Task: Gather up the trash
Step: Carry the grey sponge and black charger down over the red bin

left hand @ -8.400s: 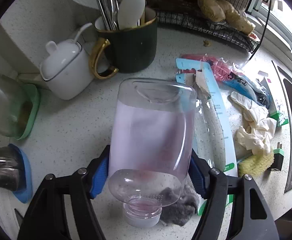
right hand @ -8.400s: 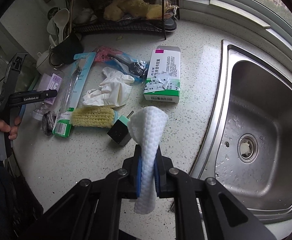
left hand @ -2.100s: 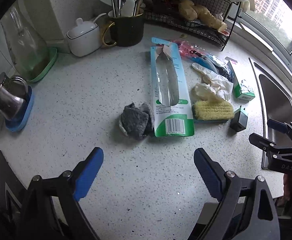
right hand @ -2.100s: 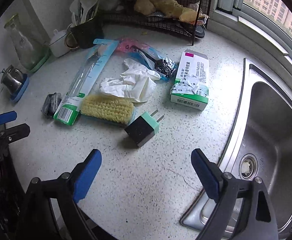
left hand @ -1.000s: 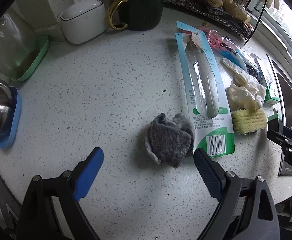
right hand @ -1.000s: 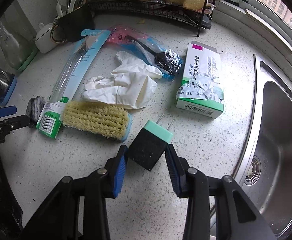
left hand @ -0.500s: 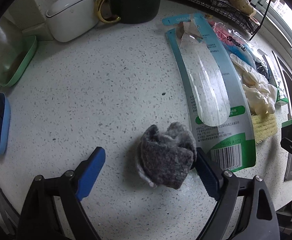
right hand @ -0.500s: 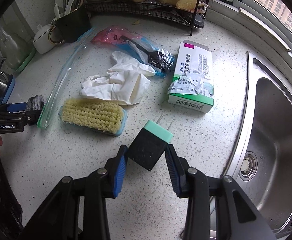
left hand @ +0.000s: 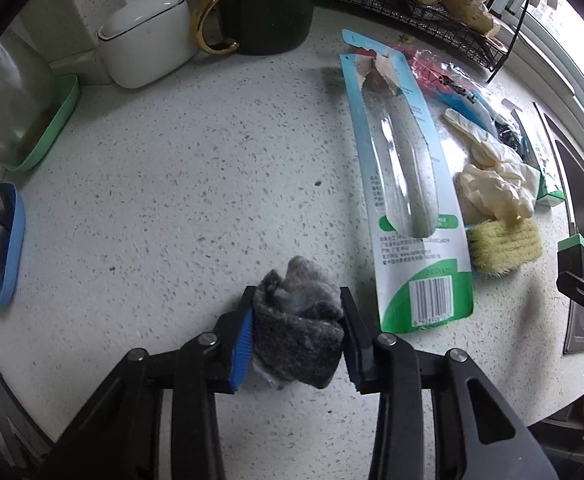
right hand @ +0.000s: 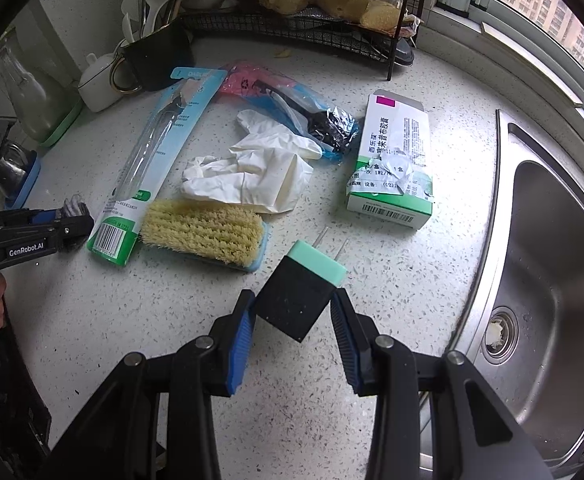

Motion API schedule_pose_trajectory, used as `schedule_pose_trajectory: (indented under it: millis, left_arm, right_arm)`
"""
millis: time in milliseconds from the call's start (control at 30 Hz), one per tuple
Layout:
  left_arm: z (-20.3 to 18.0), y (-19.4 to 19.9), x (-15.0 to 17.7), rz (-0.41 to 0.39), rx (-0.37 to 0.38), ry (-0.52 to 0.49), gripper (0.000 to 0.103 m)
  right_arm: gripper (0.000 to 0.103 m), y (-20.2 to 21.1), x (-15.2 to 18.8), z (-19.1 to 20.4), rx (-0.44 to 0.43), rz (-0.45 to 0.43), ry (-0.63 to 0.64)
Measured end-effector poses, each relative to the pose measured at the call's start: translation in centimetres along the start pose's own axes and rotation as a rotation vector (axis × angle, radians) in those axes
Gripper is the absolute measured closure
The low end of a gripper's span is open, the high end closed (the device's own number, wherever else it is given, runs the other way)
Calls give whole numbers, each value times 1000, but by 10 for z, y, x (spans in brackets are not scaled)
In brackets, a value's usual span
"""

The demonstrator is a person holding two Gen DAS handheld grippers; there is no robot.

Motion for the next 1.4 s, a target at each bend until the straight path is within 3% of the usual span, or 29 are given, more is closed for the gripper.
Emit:
schedule_pose_trajectory:
  millis: [333, 567, 1033, 1400]
  left_arm:
    - [-35, 26, 44, -40, 18, -19, 67]
    - [-65, 51, 69, -93, 7, -53, 67]
    - [-160, 80, 157, -162, 10, -144, 67]
    - [-221, 59, 242, -128, 14, -186, 67]
  right_arm:
    - [66, 18, 18, 0, -18, -43, 17]
    - [66, 33, 49, 4, -32, -77, 37]
    - [66, 70, 136, -12, -51, -157, 48]
    - [66, 69, 216, -20, -77, -149, 47]
Point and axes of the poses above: each gripper's, at about its wrist camera, not at the fingertips, and y roughly against the way its jaws point, z to its left, x to its underside, the point moved 8 cm from there along -y, roughly the way its jaws point, and after that the axes turned 15 degrees about z, right-handed, at the moved point
